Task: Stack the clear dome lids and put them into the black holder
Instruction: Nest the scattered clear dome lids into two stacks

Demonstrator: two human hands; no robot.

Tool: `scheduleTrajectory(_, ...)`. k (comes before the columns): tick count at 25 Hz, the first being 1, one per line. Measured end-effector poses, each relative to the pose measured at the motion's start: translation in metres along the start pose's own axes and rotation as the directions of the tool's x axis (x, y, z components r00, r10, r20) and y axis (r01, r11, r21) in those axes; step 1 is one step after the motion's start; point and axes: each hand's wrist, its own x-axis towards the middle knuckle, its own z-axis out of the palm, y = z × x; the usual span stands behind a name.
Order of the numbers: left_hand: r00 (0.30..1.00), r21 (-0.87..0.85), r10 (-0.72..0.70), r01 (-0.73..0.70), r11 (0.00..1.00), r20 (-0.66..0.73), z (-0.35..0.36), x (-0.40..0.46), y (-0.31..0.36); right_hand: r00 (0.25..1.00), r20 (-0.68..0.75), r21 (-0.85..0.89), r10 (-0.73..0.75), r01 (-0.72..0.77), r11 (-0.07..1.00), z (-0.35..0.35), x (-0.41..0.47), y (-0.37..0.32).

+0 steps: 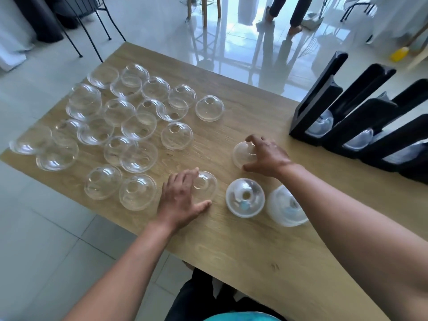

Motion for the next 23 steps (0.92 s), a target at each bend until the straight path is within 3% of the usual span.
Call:
scheduleTrajectory(3,0.995,-0.253,-0.083,0.066,0.965,-0.054,-0.008,0.002,0.015,0.995,-0.039,0.205,0.093,-0.083,0.975,-0.013,-0.024,0.028)
scheduleTrajectory(5,0.996,-0.374,-0.026,-0.006,0.927,-0.082,-0.01,-0.002,0.039,0.987,-0.097,0.311,0.128,-0.092,0.946,-0.028,-0.046,0.045)
scheduleTrajectory(8,0.983,-0.311,0.166,-0.18,0.933,-0.071,0.007,-0.012,0.082,0.97,-0.19,0.448,0.148,-0.049,0.893,-0.048,-0.097,0.07)
scheduleTrajectory(10,0.977,-0.187,0.213,-0.213,0.959,-0.018,0.023,-0.016,0.097,0.957,-0.236,0.502,0.169,-0.03,0.864,-0.052,-0.138,0.084)
scheduleTrajectory(14,0.985,-0.133,0.172,-0.168,0.977,0.023,0.037,-0.018,0.099,0.955,-0.262,0.458,0.142,-0.007,0.889,-0.029,-0.183,0.092)
scheduleTrajectory(18,0.989,-0.168,0.141,-0.133,0.977,0.039,0.039,-0.013,0.103,0.976,-0.188,0.273,0.107,-0.052,0.961,0.006,-0.183,0.088)
scheduleTrajectory(23,0.977,-0.039,0.147,-0.143,0.989,0.156,0.036,-0.002,0.112,0.977,-0.169,0.275,0.129,-0.079,0.958,0.021,-0.176,0.084)
